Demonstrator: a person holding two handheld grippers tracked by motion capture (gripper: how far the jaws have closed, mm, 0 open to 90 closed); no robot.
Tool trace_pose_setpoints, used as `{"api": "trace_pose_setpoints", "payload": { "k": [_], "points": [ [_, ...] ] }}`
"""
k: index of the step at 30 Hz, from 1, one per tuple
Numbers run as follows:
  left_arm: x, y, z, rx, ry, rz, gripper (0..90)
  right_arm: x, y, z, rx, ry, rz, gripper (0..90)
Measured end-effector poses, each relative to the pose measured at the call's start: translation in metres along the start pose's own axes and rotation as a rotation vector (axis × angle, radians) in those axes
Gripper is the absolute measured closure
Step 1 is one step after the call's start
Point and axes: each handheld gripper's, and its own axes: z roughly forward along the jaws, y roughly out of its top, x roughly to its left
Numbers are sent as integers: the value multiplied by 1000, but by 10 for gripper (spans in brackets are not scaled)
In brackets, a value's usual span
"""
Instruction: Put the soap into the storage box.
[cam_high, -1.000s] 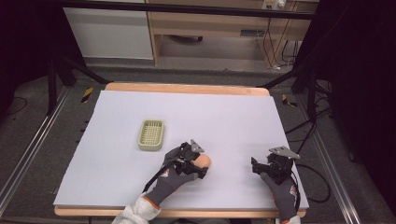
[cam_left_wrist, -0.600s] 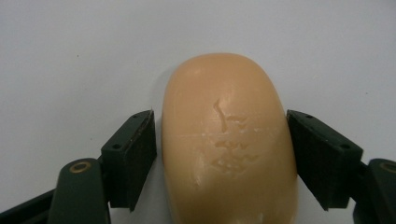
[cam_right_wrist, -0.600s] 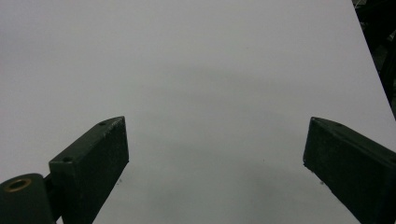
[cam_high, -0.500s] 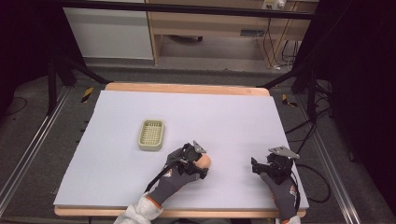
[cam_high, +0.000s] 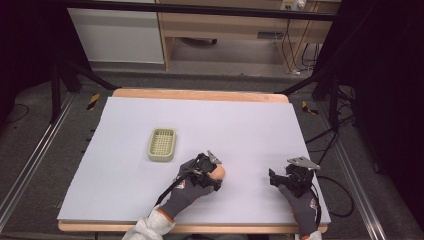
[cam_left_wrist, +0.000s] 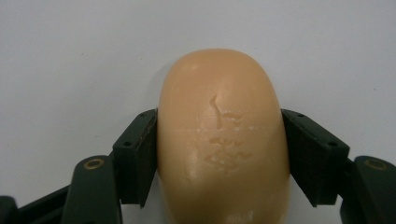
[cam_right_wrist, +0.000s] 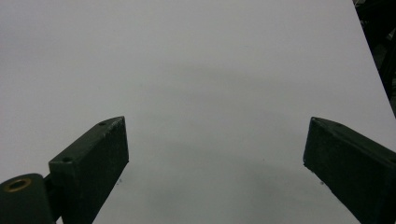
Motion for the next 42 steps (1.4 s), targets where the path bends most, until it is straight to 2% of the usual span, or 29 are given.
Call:
{"api": "trace_pose_setpoints", "payload": {
  "k": [8,13,16,21,29,42],
  "points": [
    [0,-1,-7,-19,-6,10,315,0,0,0,0,0,1,70],
    [2,-2,-16,-36,-16,3,315,0,0,0,0,-5,6,70],
    [5,-4,-25,-61,-20,-9,316,-1,0,-1,-1,-3,6,70],
    [10,-8,-36,-76,-18,-15,316,-1,0,-1,-5,-5,6,70],
    [19,-15,-49,-108,-11,-43,316,0,0,-1,-7,-8,4,70],
    [32,-22,-71,-145,0,-62,316,1,0,-2,-8,-8,-3,70]
  ]
}}
